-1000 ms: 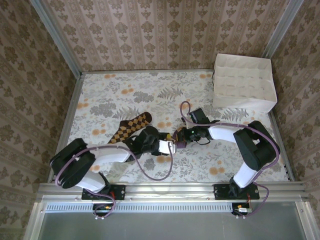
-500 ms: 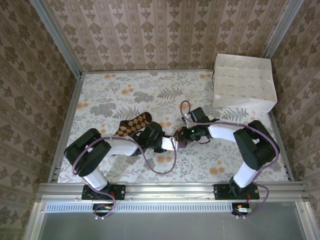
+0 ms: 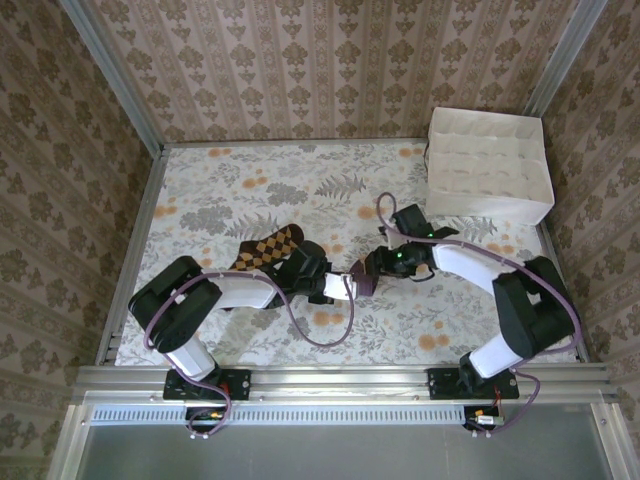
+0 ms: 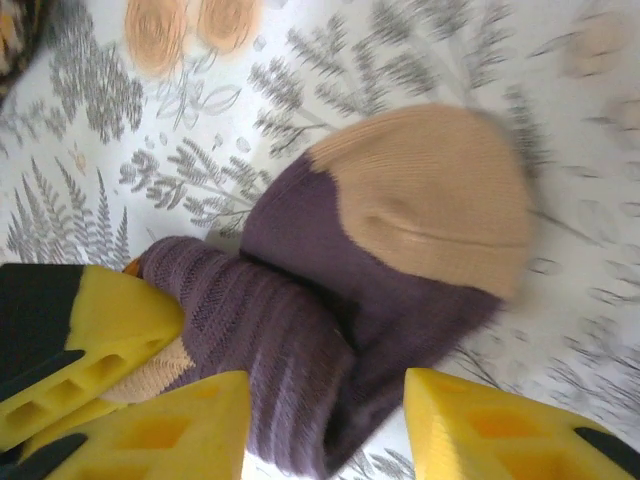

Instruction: Roll the socks

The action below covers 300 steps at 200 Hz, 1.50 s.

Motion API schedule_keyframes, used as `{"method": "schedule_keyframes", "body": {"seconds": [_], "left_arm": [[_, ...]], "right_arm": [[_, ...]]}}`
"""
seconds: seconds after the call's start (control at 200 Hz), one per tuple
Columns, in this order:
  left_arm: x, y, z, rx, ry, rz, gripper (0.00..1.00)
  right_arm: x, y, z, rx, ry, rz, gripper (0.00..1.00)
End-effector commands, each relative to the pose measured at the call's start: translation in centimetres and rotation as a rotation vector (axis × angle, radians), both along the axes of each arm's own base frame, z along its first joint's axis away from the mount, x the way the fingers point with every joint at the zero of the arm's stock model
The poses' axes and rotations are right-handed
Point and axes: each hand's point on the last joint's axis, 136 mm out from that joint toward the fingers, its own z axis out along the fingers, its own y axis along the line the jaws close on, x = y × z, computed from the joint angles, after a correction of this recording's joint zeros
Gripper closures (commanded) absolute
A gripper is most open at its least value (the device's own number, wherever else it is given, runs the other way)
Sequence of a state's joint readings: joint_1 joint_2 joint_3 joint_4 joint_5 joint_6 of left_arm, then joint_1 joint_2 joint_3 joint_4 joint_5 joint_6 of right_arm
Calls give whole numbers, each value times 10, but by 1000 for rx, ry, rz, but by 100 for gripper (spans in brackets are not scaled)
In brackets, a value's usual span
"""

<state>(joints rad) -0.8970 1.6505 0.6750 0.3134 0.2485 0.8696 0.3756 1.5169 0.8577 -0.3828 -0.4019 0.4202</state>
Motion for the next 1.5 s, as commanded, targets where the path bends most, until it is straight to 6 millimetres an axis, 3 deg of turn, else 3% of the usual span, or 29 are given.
{"method": "schedule_keyframes", "body": {"seconds": [0.0,0.12,0.26,0.49,0.68,0.865,1.045,1.15,1.315,1.495], "left_arm": [[-13,22,-36,143,62,8,100],[-14,22,-38,155,57,8,100],[-18,21,-40,159,56,0,100],[-28,19,-40,157,48,-29,100],[-34,16,-40,164,31,-55,100],[-31,17,-38,181,1,-49,100],[-28,18,-38,193,-13,-39,100],[-28,17,-38,194,-14,-39,100],[-27,17,-37,194,-19,-37,100],[-30,14,-30,170,-31,-49,100]], "right_arm": [[1,-29,9,-64,-5,-70,50],[11,-45,-4,-97,13,-127,49],[26,-44,-27,-126,62,-133,51],[47,-33,-55,-119,109,-109,69],[46,-26,-71,-104,146,-91,77],[42,-26,-64,-97,136,-95,75],[38,-36,-26,-110,43,-132,71],[37,-30,-15,-92,24,-125,66],[38,-13,-28,-83,54,-94,65],[33,3,-58,-102,130,-50,78]]}}
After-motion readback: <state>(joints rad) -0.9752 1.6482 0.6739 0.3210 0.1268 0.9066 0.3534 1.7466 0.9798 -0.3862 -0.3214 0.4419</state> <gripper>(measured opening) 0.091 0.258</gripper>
